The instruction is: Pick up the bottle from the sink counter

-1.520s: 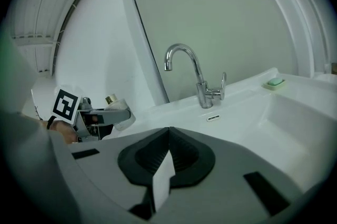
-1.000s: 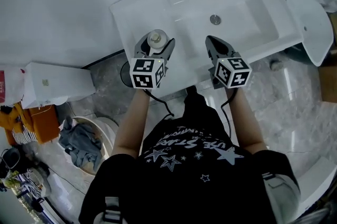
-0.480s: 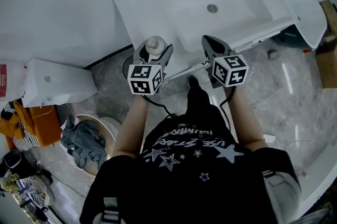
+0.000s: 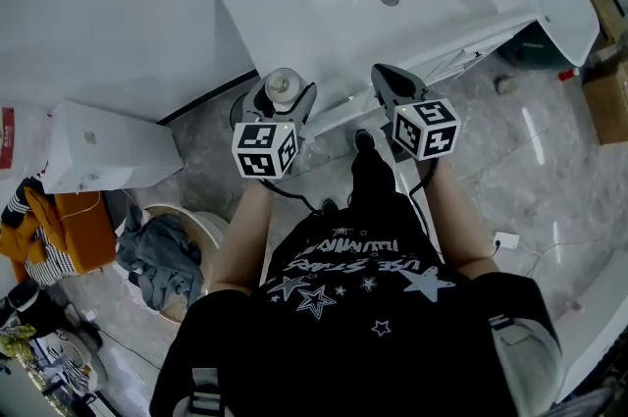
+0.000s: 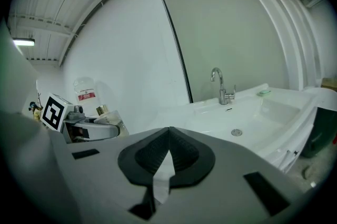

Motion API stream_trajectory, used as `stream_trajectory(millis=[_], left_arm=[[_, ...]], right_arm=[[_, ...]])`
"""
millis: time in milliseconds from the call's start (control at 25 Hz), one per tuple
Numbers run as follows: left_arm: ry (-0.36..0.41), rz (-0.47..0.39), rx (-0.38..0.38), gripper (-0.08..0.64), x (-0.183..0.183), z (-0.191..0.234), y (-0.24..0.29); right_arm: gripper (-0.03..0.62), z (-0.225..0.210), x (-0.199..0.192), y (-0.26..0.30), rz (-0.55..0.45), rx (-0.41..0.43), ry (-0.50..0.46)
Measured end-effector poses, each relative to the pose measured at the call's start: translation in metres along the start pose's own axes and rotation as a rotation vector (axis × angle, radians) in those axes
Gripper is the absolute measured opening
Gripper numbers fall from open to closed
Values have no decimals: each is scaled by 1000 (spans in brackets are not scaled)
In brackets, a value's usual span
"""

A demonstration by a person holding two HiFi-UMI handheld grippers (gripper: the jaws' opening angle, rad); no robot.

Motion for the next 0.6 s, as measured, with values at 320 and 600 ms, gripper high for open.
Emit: stream_trajectory(millis=[320, 600], left_arm=[[0, -18, -47, 345, -11, -11, -41], [47, -41, -65, 345, -16, -25, -65]], right_arm=[[6, 38, -27, -29, 8, -23, 7], [5, 55, -40, -47, 4, -33, -3]])
Point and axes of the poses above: the fingertips, and each gripper's own axes: y forward along the fingers, z to its left, x out of its top, the point moved 5 cm from there along -y, backward along the fingers, and after that the axes turned 13 degrees about x, right-handed, at the moved point
